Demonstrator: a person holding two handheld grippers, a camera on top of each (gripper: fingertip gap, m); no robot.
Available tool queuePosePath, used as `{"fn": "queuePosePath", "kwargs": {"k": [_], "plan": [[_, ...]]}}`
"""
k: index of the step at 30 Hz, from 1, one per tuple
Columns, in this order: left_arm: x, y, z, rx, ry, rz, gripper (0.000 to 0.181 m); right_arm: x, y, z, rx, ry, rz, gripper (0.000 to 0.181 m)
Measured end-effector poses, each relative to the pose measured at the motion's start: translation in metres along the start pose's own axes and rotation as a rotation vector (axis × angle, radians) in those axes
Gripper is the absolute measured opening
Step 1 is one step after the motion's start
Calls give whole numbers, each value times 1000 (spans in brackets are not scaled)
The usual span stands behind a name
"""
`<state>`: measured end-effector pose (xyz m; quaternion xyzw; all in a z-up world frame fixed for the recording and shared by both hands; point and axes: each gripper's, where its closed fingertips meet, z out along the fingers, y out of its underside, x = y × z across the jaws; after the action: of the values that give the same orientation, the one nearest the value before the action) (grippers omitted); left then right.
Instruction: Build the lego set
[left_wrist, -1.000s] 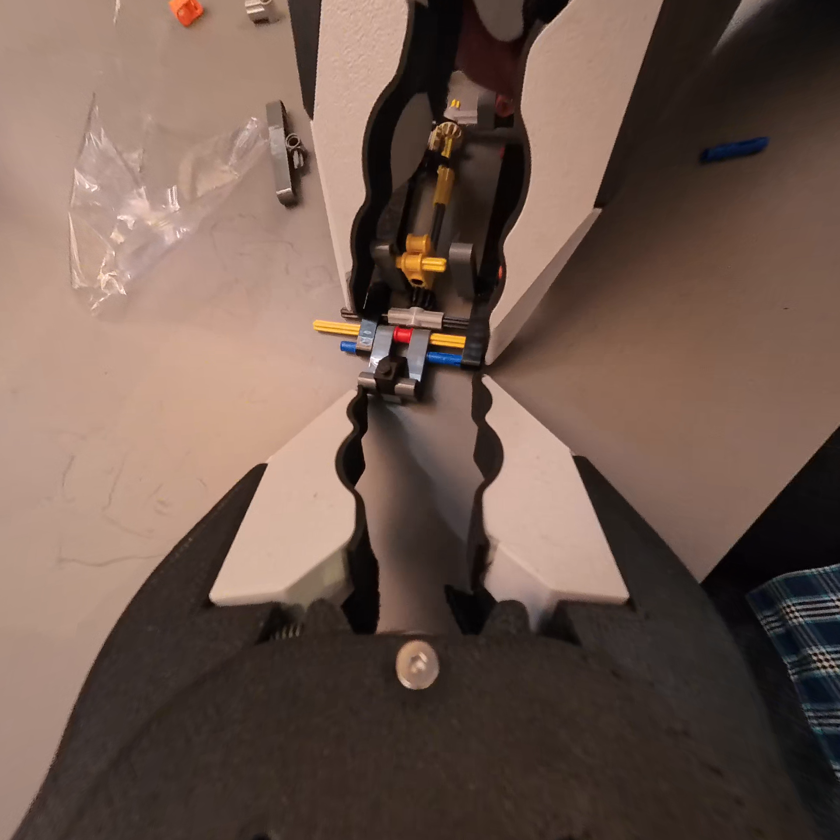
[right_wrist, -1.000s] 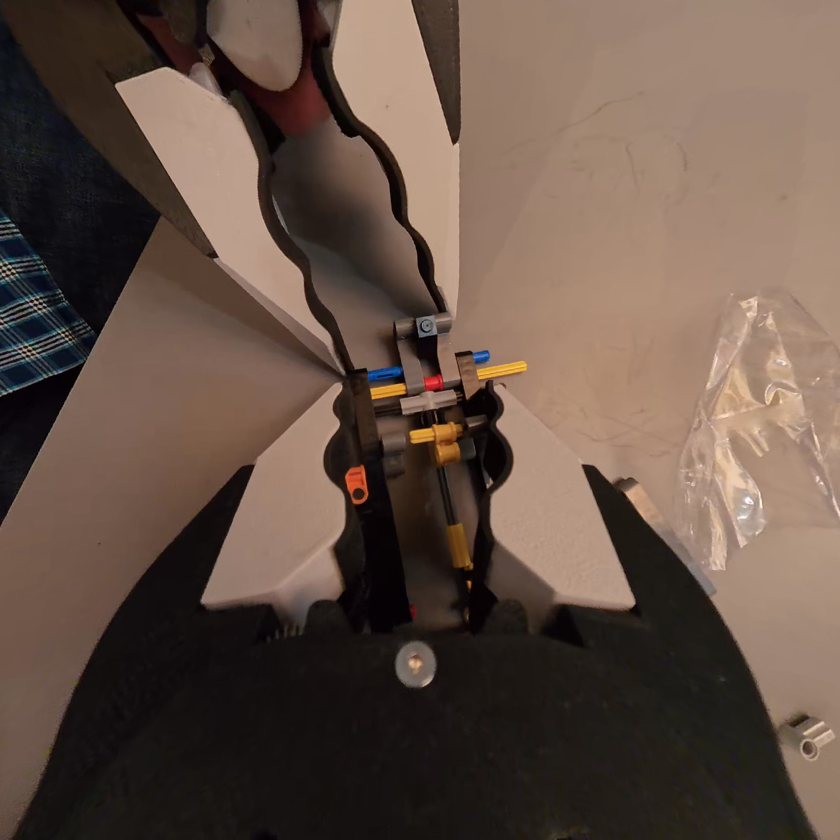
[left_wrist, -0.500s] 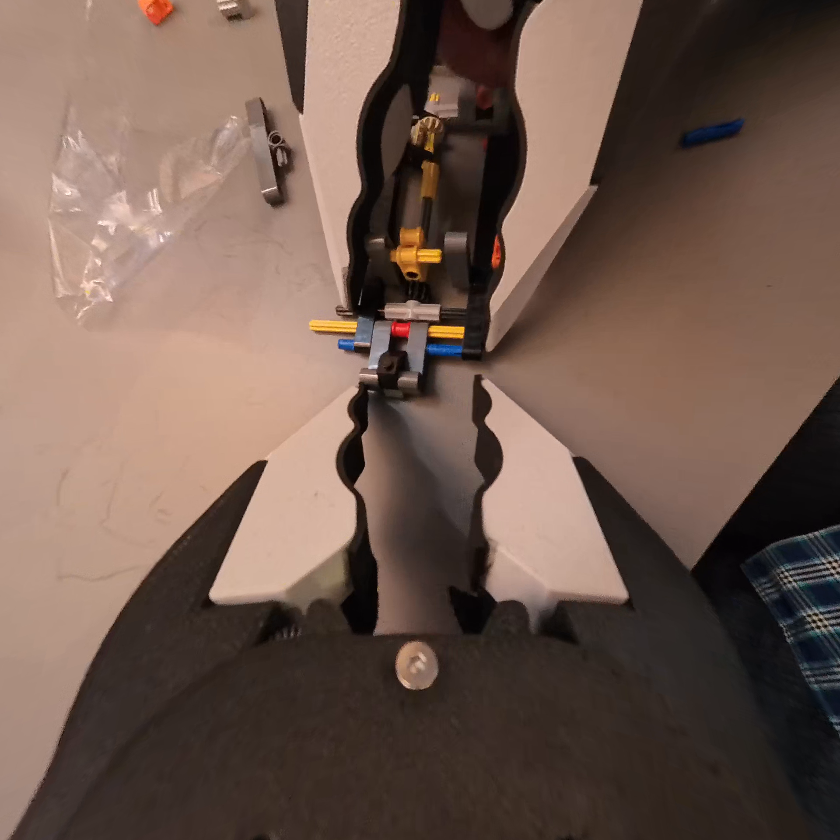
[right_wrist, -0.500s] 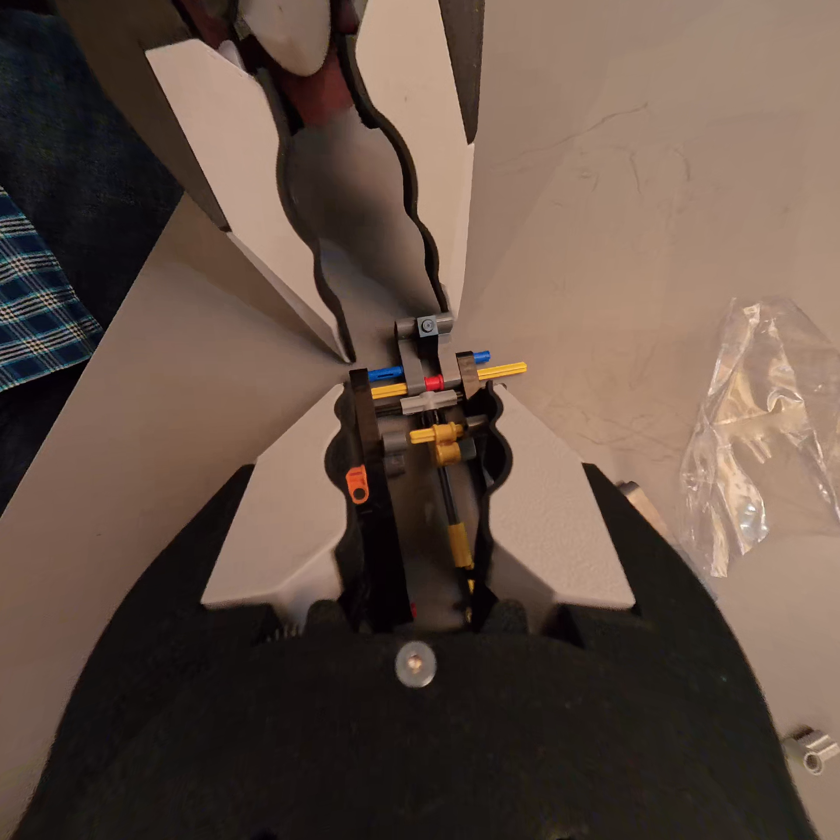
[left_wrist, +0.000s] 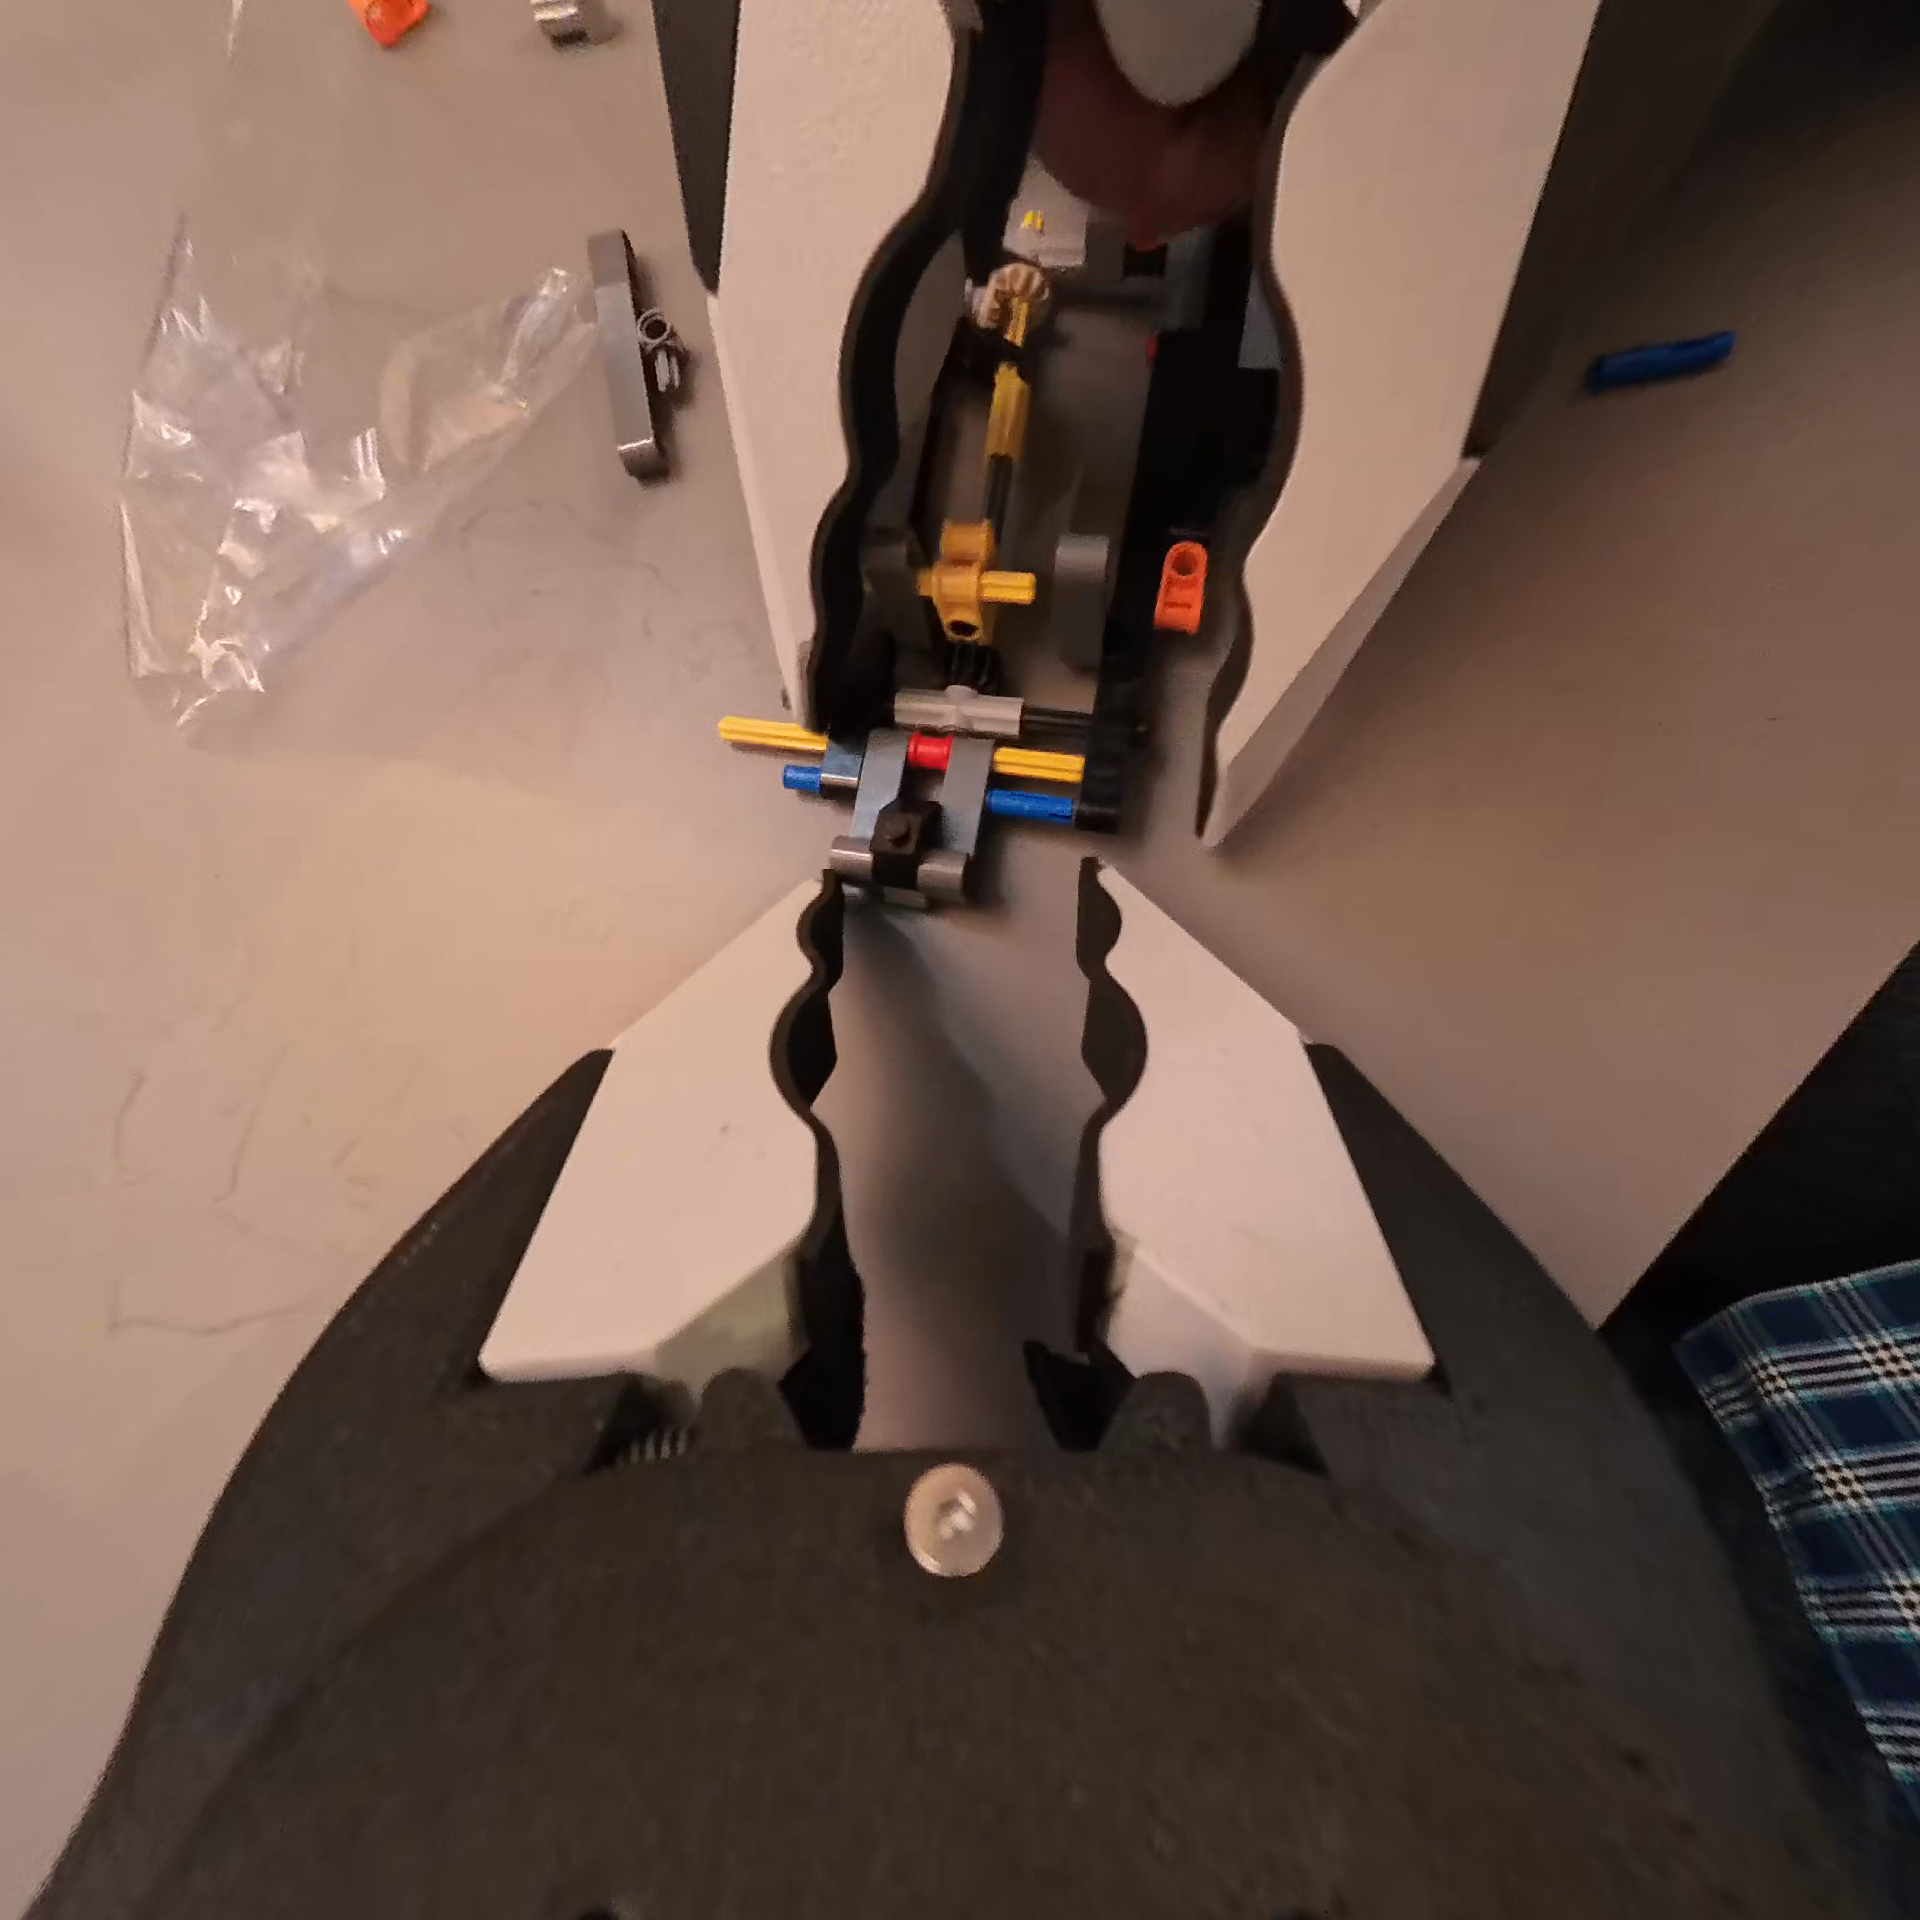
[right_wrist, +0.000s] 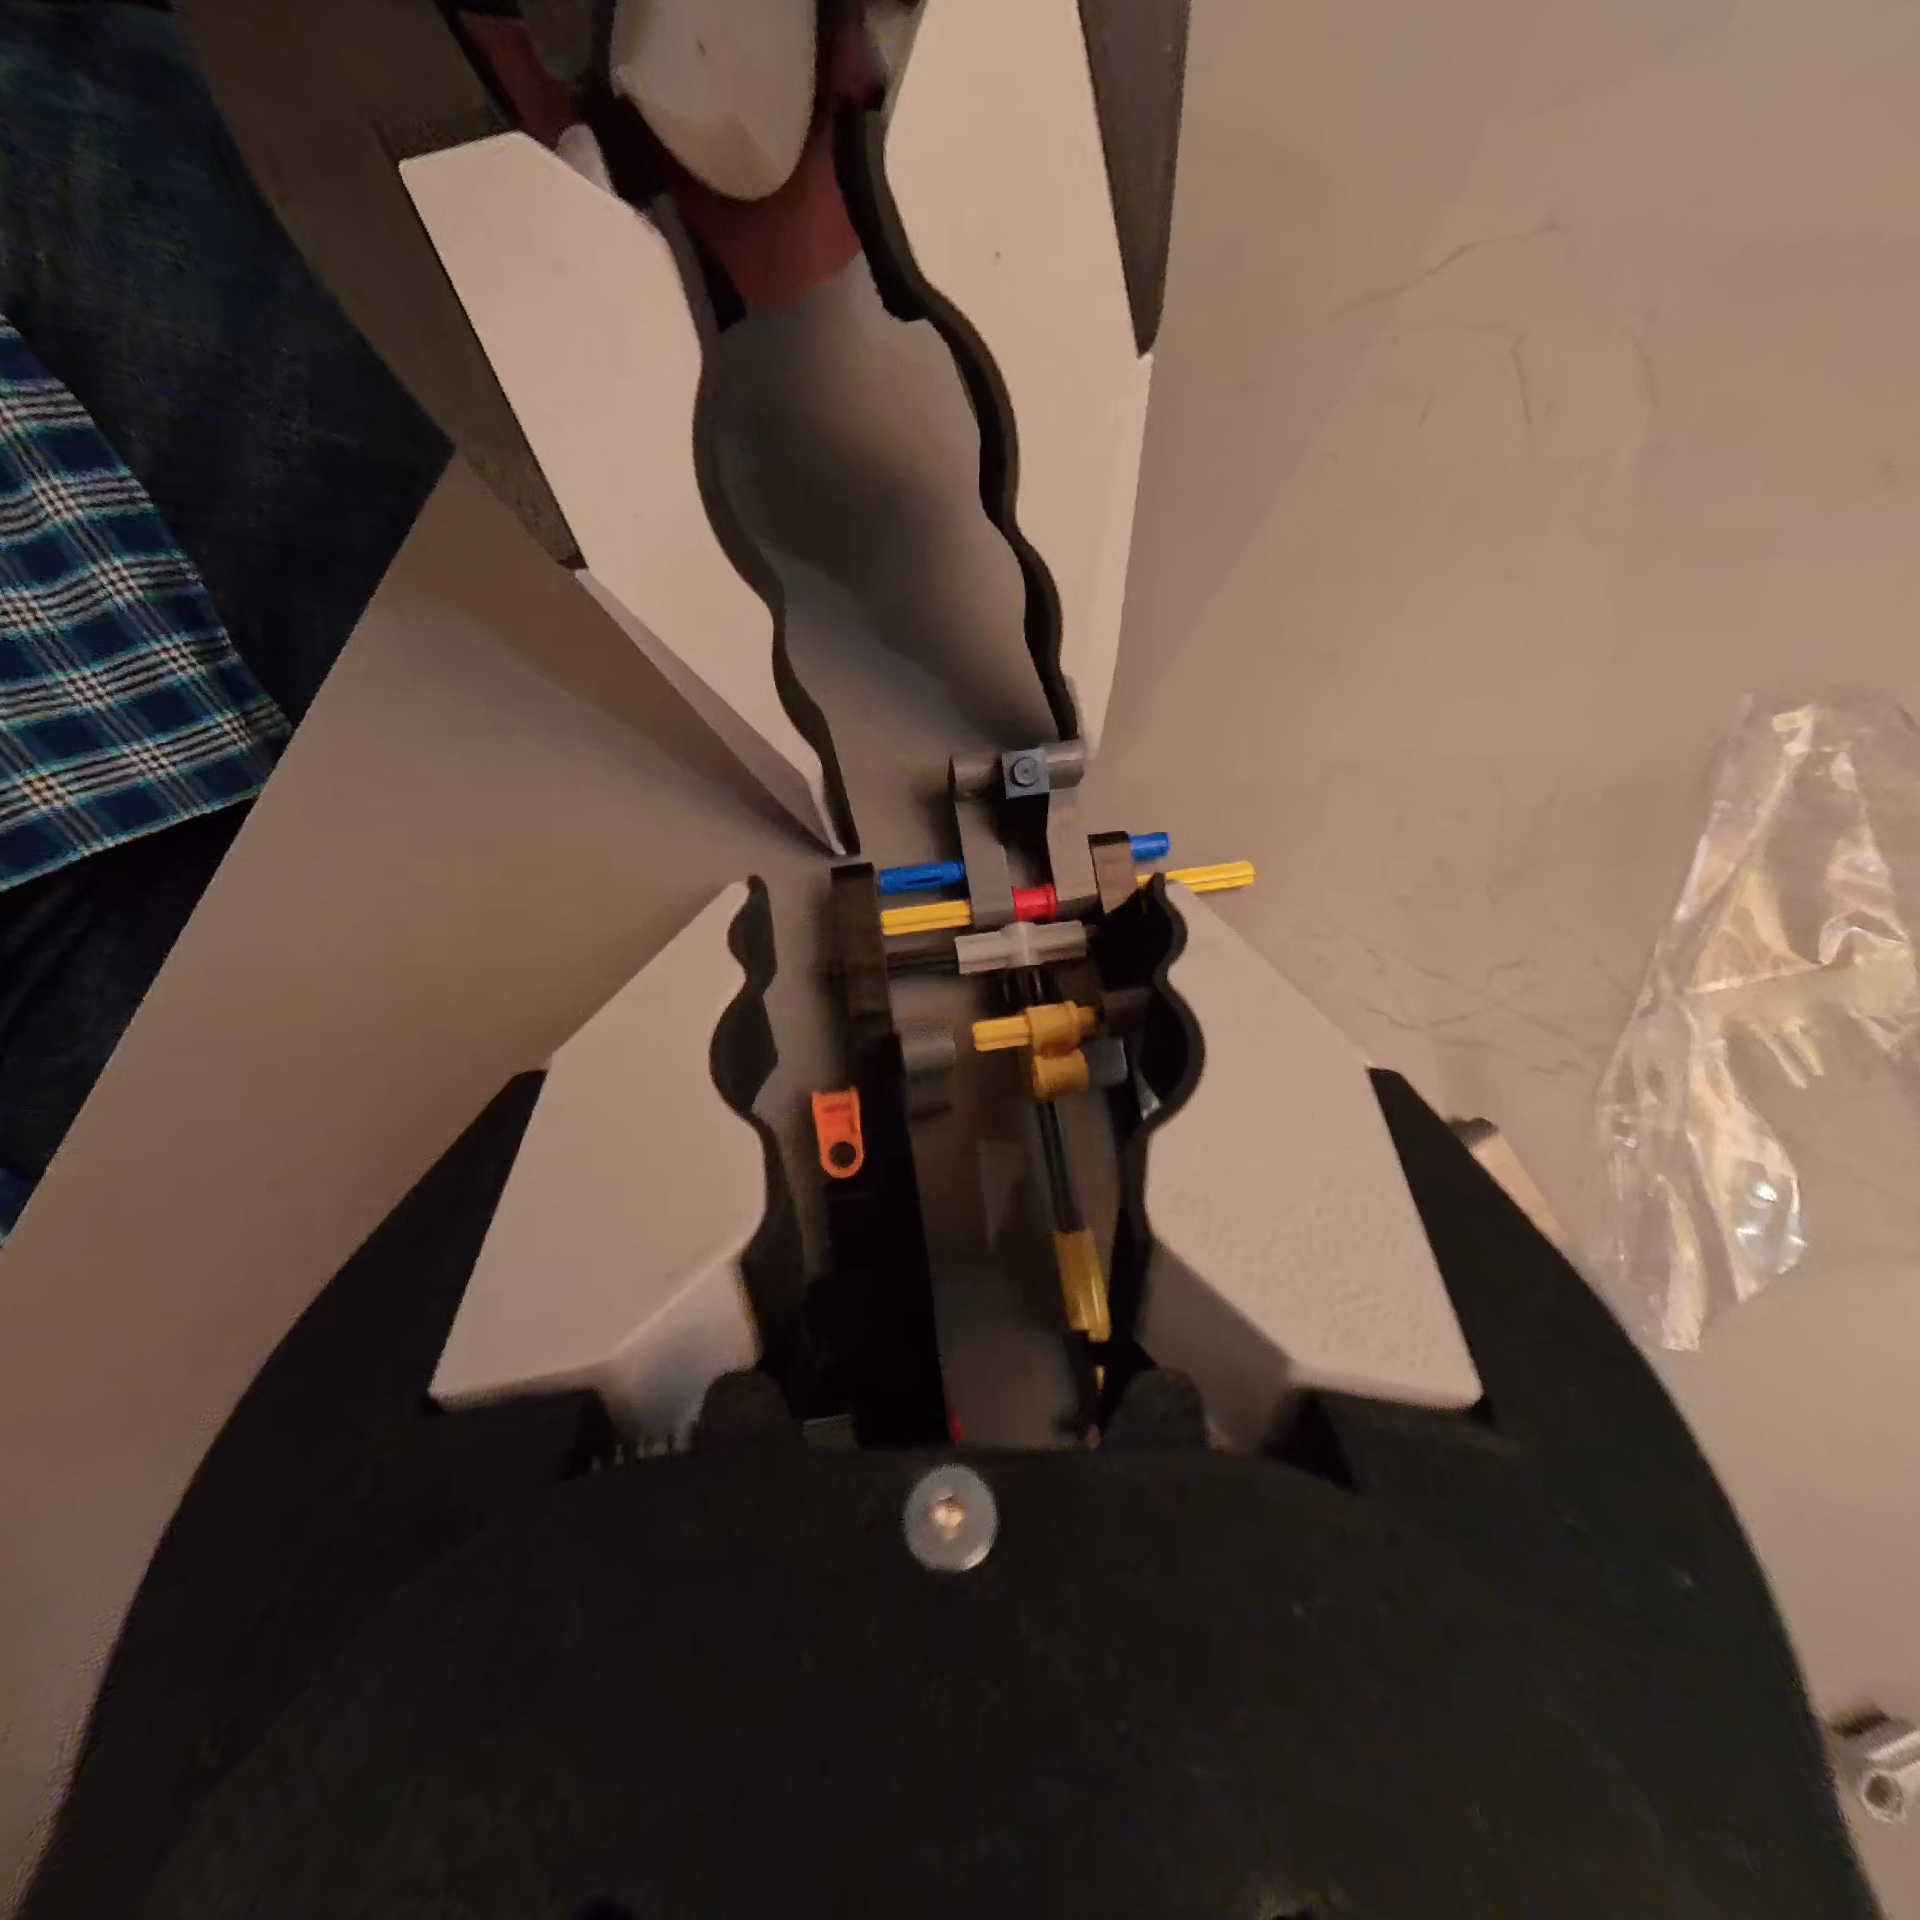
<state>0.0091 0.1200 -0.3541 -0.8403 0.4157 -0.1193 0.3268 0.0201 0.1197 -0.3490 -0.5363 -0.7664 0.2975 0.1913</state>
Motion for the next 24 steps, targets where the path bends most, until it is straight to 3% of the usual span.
{"fn": "queuePosePath", "kwargs": {"k": [7,12,17,24], "plan": [[2,-1,0,-7,10,18,53,8,4,-21,-20,8,-1,78],[5,-3,2,-16,17,29,68,11,21,-19,-92,-10,-19,79],[8,-8,6,0,17,29,53,11,23,-15,-86,-7,-22,65],[7,-10,7,3,8,20,51,11,22,-13,-85,1,-14,65]]}}
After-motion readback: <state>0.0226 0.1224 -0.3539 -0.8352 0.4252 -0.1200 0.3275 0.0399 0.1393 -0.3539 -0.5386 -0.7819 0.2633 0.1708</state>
